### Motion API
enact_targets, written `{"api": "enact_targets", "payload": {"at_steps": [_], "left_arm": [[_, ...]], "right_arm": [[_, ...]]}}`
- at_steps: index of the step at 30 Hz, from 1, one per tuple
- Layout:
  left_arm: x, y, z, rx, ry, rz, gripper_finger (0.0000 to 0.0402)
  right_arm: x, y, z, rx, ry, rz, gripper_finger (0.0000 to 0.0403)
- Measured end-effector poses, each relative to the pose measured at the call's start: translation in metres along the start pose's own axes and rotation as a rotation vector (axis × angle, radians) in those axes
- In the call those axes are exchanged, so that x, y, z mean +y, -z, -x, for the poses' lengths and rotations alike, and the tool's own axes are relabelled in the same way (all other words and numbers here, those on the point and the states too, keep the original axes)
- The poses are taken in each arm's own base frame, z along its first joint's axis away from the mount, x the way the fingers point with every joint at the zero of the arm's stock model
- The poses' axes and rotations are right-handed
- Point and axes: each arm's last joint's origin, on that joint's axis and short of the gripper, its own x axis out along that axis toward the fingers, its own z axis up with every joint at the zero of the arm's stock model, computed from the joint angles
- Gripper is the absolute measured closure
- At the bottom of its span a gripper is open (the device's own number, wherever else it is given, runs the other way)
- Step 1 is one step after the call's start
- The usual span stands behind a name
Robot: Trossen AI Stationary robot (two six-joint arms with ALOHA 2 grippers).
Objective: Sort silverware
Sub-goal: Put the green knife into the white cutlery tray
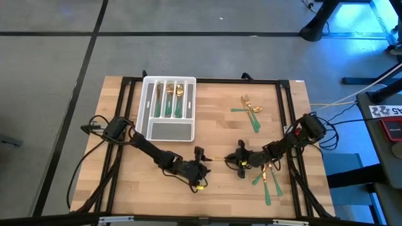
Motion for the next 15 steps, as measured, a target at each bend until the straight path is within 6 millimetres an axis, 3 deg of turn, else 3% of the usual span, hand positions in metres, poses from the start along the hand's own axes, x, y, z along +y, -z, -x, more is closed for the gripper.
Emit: {"api": "enact_targets", "payload": {"at_steps": [9,15], "left_arm": [[0.001,0.018,-0.01,0.121,0.077,0.113,0.0173],[0.003,0.021,-0.012,0.145,0.123,0.173,0.0209]], "right_arm": [[0.003,-0.004,0.0,-0.034,-0.057,-0.007,0.0373],[0.008,-0.009,0.0,-0.061,-0.14,0.003,0.0381]]}}
